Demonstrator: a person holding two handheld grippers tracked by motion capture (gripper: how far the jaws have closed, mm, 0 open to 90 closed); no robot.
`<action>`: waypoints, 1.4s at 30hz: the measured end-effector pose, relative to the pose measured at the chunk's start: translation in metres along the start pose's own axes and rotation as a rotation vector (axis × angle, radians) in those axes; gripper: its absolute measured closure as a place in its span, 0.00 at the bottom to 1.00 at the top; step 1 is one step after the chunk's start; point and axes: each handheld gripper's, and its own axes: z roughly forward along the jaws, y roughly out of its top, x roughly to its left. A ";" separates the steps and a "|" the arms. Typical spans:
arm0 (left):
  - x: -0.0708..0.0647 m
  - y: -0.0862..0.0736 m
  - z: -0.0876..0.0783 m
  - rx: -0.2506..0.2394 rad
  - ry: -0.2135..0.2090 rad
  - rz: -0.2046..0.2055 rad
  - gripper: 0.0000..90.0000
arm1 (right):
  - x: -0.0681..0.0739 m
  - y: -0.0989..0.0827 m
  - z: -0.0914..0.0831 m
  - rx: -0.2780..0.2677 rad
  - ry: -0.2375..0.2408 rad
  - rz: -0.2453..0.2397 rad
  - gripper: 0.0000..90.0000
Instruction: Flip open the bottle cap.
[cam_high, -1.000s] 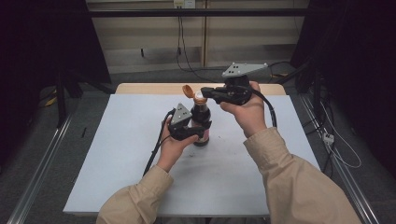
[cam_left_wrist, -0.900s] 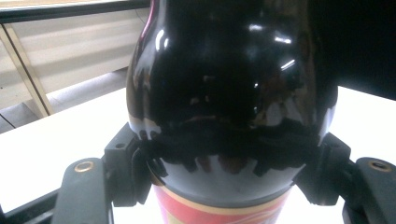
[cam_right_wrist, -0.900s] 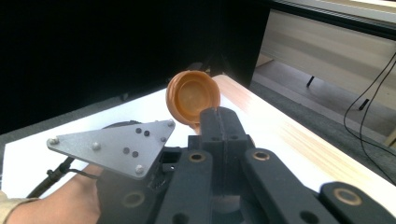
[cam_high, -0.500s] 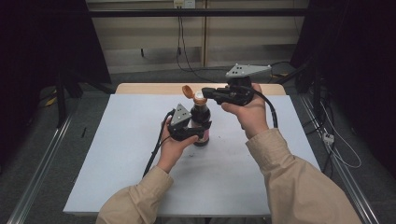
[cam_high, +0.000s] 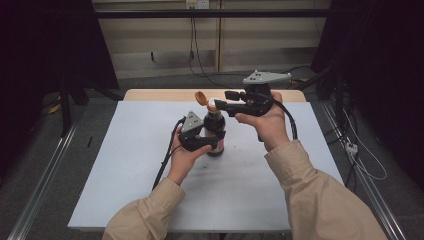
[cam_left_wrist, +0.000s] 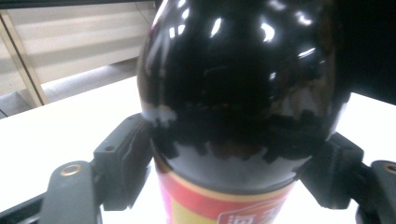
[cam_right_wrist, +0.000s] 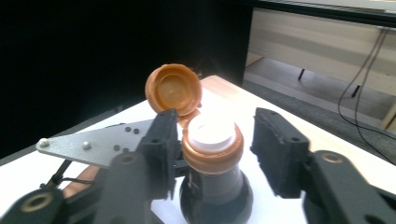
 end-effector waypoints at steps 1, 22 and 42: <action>0.000 0.000 0.000 0.003 0.003 0.005 0.25 | 0.000 0.000 0.000 -0.001 -0.007 0.004 0.51; 0.001 0.008 -0.014 0.007 -0.057 -0.022 0.07 | -0.002 -0.007 -0.001 0.006 -0.039 0.031 0.27; 0.008 0.013 -0.038 0.026 -0.078 0.013 0.05 | -0.007 -0.033 -0.006 0.008 -0.028 0.049 0.23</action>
